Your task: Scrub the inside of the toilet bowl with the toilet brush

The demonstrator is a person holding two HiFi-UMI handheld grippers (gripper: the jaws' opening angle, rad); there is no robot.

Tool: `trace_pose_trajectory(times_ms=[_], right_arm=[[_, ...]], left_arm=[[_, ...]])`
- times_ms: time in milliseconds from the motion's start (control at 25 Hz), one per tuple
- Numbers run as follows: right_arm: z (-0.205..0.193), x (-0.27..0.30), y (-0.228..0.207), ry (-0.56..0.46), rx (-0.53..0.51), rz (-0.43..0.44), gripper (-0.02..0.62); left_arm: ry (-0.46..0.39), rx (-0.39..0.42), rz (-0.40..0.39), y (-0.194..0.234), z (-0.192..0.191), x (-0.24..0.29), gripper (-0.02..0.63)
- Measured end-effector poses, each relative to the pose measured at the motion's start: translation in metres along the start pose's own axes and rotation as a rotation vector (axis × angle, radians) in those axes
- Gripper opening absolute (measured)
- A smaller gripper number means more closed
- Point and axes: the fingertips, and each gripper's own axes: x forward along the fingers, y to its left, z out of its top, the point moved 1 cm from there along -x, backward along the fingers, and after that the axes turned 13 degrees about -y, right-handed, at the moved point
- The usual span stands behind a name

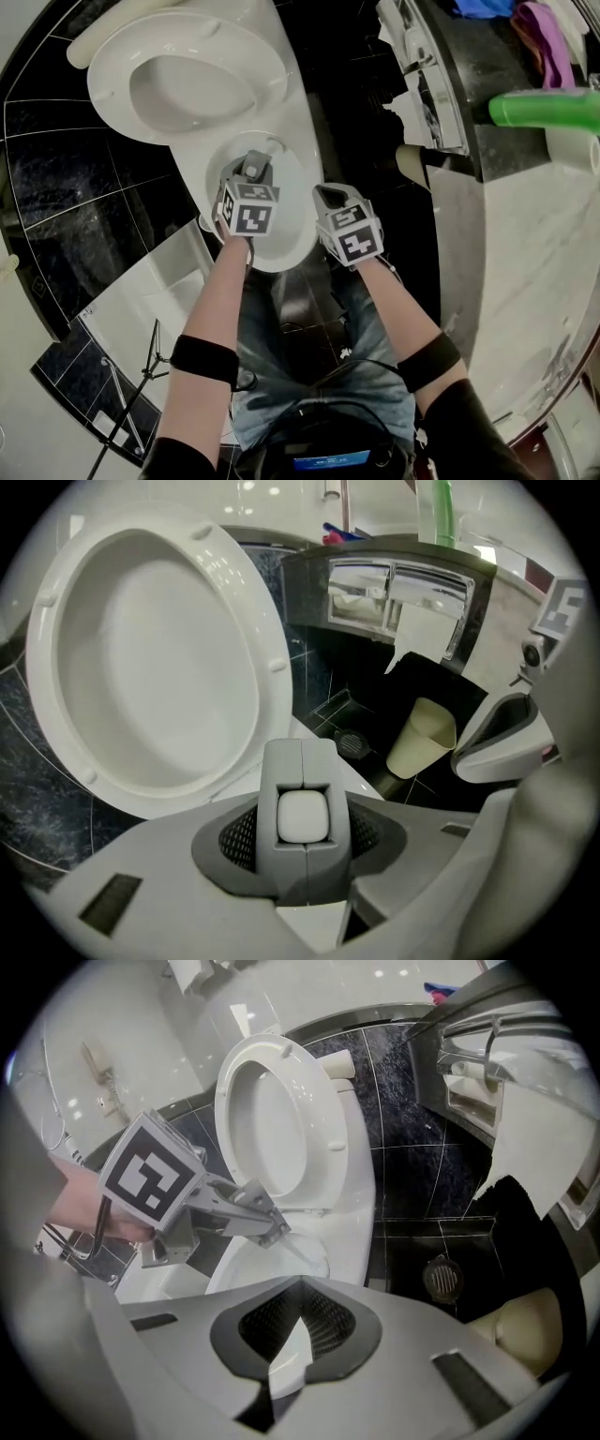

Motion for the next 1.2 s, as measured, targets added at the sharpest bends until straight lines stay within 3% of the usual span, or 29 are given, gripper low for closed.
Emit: trace_pose_trajectory(times_ms=[440,760,1200], right_arm=[[-0.002,0.022,0.048,0.008,-0.009,0.014,0.006],[0.001,0.021,0.084,0.014,-0.010,0.028,0.006],[0.002,-0.005,0.104,0.036,-0.021,0.036,0.006]], left_arm=[[-0.022,0.023,0.080,0.071,-0.020,-0.036,0.178],[0.045,-0.006,0.118,0.103,-0.071,-0.092,0.178],[0.169,-0.070,0.071,0.071,-0.138,-0.151,0.178]])
